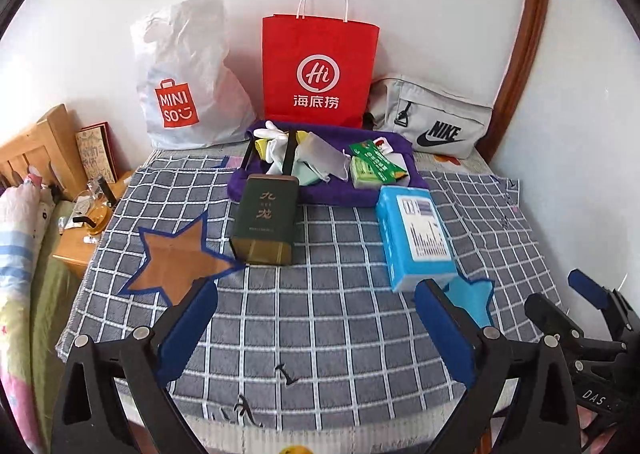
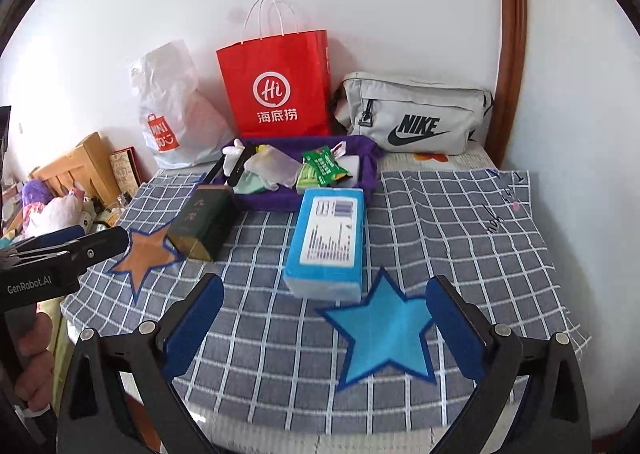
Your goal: Organize soft objects
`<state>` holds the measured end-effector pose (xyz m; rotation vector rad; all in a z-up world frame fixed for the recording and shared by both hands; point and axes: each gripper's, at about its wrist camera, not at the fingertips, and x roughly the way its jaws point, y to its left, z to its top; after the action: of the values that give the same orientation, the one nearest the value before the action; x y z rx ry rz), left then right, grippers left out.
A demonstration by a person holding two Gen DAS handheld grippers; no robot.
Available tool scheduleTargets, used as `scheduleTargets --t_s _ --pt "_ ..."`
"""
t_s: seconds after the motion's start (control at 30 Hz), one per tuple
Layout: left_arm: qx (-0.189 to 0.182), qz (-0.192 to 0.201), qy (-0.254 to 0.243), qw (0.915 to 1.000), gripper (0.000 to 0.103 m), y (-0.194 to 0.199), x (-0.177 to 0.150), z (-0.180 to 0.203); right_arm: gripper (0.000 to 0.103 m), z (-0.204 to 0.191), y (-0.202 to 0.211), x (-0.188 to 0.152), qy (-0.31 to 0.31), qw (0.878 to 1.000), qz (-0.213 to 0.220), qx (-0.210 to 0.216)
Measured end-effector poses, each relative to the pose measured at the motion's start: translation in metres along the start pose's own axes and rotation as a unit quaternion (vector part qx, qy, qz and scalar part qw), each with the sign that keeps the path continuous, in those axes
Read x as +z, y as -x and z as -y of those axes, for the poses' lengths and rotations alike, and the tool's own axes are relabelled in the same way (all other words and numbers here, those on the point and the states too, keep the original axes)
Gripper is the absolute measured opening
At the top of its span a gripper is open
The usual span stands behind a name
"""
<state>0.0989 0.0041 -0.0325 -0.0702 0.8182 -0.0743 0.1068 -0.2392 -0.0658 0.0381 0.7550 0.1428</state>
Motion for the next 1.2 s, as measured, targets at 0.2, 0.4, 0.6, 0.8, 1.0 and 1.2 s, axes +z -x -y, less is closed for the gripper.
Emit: scheduleTargets --t_s 0.2,0.4,0.6,0.8,1.0,1.2 --pt "0.014 0.025 -0.005 0.9996 0.1 0.033 -0.019 0.008 0.1 0.0 0.031 -0.021 -0.003 1.0 0.013 0.0" --pt "0.017 0.036 0.003 0.9992 0.1 0.051 -0.033 0.01 0.1 -0.007 0.051 -0.029 0.012 1.0 0.025 -0.001" --pt "0.027 0.045 -0.005 0.9986 0.1 0.061 -0.038 0.016 0.1 -0.01 0.063 -0.032 0.013 0.999 0.033 0.0" --pt "0.031 0.048 -0.007 0.9983 0.1 0.064 -0.043 0.017 0.1 -0.014 0.069 -0.034 0.016 0.999 0.038 -0.001" --pt "0.029 0.046 -0.004 0.9985 0.1 0.065 -0.046 0.016 0.1 -0.016 0.076 -0.035 0.018 0.999 0.043 -0.001" --pt "0.028 0.047 -0.005 0.9985 0.1 0.066 -0.046 0.016 0.1 -0.018 0.08 -0.037 0.017 0.999 0.046 -0.003"
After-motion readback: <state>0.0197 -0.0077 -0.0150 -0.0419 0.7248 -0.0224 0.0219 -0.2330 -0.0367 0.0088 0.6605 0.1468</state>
